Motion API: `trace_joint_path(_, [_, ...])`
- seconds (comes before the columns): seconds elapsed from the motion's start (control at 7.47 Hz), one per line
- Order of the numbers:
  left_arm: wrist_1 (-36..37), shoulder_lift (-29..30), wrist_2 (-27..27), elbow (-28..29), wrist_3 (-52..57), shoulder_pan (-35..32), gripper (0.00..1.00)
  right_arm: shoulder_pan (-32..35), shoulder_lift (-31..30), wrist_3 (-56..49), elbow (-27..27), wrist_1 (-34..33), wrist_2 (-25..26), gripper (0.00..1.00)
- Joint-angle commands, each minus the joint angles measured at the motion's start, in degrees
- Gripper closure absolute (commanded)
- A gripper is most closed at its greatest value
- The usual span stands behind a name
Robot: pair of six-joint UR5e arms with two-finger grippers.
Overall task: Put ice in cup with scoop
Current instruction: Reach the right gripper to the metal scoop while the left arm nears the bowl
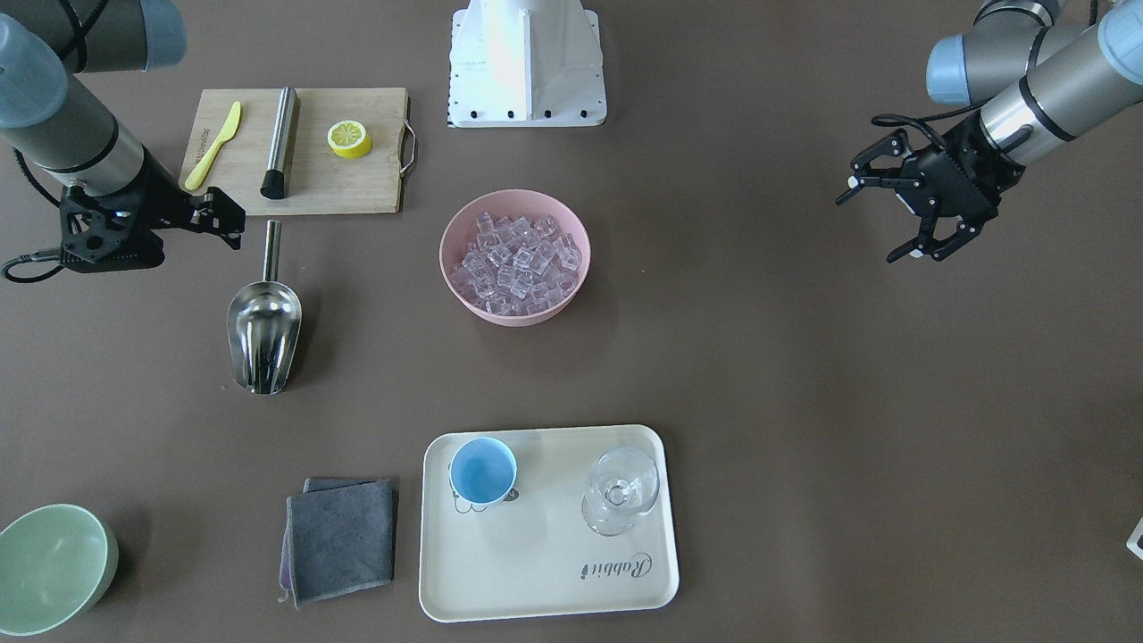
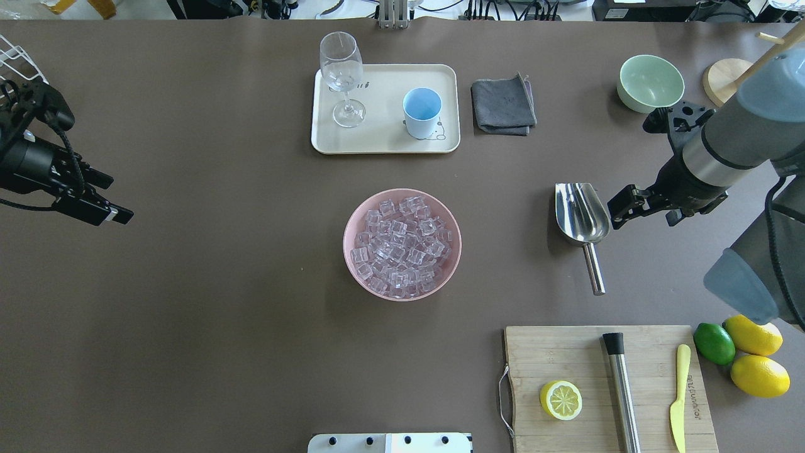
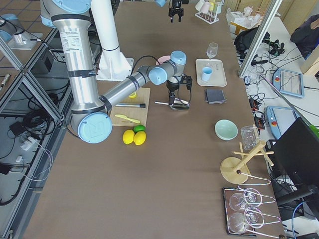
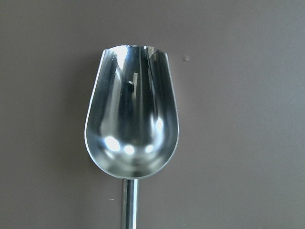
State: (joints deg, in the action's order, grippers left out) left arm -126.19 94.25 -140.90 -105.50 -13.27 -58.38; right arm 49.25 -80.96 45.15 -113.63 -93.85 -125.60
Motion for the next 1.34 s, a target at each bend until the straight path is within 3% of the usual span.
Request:
trace_joint_path(0.0, [-5.80, 2.76, -0.34, 2.82, 0.09, 1.77, 0.01, -8.01, 0.02, 6.52, 0.24, 3.91, 4.13, 0.00])
trace_joint_path(0.27, [-13.18, 5.75, 0.10, 6.43, 0.09, 5.55, 0.01, -11.19, -0.51, 6.61, 0.78, 5.08, 6.40, 0.00])
trace_joint_path(0.67, [-15.30, 6.56, 0.89, 7.06, 0.44, 9.84, 0.01, -11.46, -0.25, 5.91, 2.53, 5.17, 6.33, 0.01])
trace_joint_path(0.94, [-19.96, 7.35, 10.16, 7.24, 3.66, 15.19, 0.01, -11.46, -0.07, 6.52, 4.20, 5.95, 6.51, 0.01])
trace_joint_path(1.2, [-22.68, 7.79, 22.18, 7.59, 15.49, 19.43, 0.01, -11.46, -1.82, 10.63, 8.32, 15.84, 5.90, 0.01])
